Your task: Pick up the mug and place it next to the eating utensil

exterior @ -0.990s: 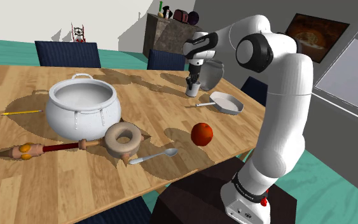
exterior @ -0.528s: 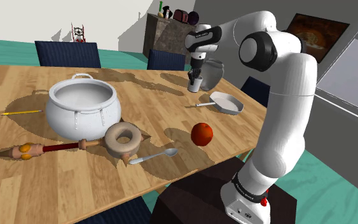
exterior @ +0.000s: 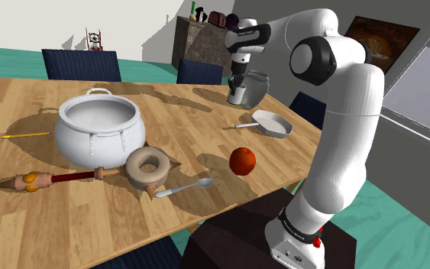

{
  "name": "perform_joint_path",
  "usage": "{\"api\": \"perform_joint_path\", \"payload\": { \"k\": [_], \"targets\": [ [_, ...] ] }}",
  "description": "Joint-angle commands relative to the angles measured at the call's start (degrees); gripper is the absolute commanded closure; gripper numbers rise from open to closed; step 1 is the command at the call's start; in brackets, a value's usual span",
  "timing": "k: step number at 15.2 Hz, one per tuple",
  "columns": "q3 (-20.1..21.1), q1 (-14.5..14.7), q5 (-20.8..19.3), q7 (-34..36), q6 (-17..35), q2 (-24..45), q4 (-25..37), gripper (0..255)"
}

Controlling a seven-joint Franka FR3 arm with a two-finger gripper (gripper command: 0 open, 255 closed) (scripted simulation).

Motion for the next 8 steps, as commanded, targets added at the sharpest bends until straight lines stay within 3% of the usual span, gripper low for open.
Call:
{"api": "perform_joint_path", "payload": {
  "k": [1,8],
  "targets": [
    [0.0,0.0,-0.1,0.0,-1.7,-0.2,1.5,255],
    [-0.2,-0.3,-0.2,-0.3,-6.9,-0.5,6.4,255]
  ]
}}
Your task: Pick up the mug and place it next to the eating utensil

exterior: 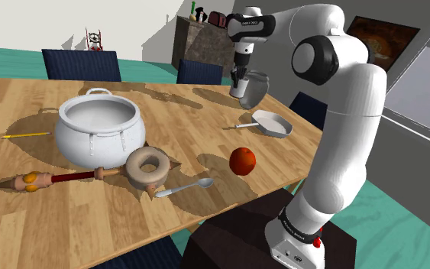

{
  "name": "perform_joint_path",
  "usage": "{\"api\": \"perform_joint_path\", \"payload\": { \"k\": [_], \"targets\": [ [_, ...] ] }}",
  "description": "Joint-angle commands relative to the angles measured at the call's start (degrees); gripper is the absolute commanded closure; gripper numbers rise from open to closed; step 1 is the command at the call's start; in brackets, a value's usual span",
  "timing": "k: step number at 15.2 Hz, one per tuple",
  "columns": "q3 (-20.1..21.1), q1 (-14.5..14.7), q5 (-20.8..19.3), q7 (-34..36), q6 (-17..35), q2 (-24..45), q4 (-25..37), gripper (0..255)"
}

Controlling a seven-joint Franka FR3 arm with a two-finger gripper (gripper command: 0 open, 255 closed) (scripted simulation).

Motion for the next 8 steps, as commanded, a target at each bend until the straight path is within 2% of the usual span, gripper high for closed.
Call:
{"api": "perform_joint_path", "payload": {
  "k": [1,6,8],
  "targets": [
    [0.0,-0.2,0.1,-0.1,-1.8,0.4,2.1,255],
    [-0.1,-0.5,0.2,-0.4,-5.6,0.6,6.2,255],
    [0.1,1.9,-1.4,1.8,-3.6,-4.2,-0.5,255]
  ]
}}
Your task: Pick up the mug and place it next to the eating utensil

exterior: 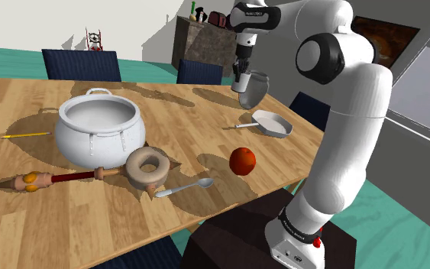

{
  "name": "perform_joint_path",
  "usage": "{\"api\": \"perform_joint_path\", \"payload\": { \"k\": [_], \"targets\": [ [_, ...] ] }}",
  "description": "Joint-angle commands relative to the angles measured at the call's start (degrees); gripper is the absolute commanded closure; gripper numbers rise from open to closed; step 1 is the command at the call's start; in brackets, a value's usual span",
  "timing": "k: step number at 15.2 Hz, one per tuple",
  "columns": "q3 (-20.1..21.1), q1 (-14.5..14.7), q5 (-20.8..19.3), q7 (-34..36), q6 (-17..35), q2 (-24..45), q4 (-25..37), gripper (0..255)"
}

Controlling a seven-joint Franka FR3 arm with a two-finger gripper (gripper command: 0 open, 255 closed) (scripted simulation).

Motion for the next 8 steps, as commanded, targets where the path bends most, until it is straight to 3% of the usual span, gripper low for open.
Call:
{"api": "perform_joint_path", "payload": {
  "k": [1,8],
  "targets": [
    [0.3,2.1,-1.5,2.2,1.6,-4.4,-5.9,255],
    [3.1,7.9,-6.0,11.2,4.8,-18.5,-23.2,255]
  ]
}}
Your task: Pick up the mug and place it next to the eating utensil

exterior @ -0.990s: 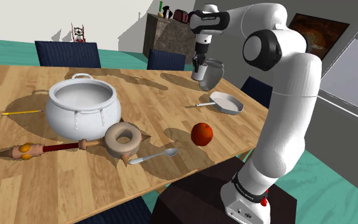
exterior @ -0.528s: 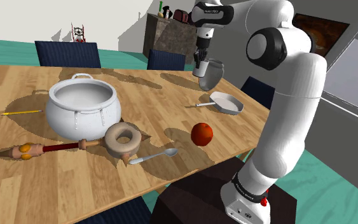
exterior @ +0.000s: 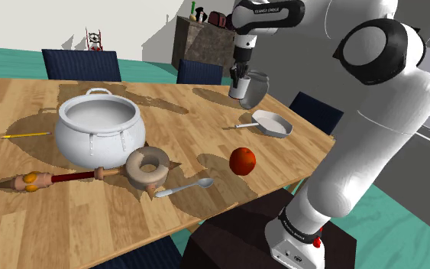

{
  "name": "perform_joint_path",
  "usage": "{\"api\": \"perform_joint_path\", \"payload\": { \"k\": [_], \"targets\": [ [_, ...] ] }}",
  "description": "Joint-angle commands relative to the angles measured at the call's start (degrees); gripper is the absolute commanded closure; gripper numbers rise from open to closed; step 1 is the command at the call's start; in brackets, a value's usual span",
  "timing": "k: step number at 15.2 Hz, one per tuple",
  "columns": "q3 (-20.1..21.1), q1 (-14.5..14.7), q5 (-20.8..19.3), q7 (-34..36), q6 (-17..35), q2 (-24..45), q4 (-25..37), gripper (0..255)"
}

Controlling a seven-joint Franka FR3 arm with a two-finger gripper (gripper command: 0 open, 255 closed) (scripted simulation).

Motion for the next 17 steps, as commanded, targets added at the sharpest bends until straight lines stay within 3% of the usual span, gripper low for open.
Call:
{"api": "perform_joint_path", "payload": {
  "k": [1,9,17],
  "targets": [
    [1.1,1.3,-0.9,2.7,0.8,-3.4,-4.3,255],
    [6.9,5.3,-2.5,13.4,0.8,-16.0,-17.7,255],
    [13.9,9.2,-0.5,23.7,-0.6,-25.5,-26.7,255]
  ]
}}
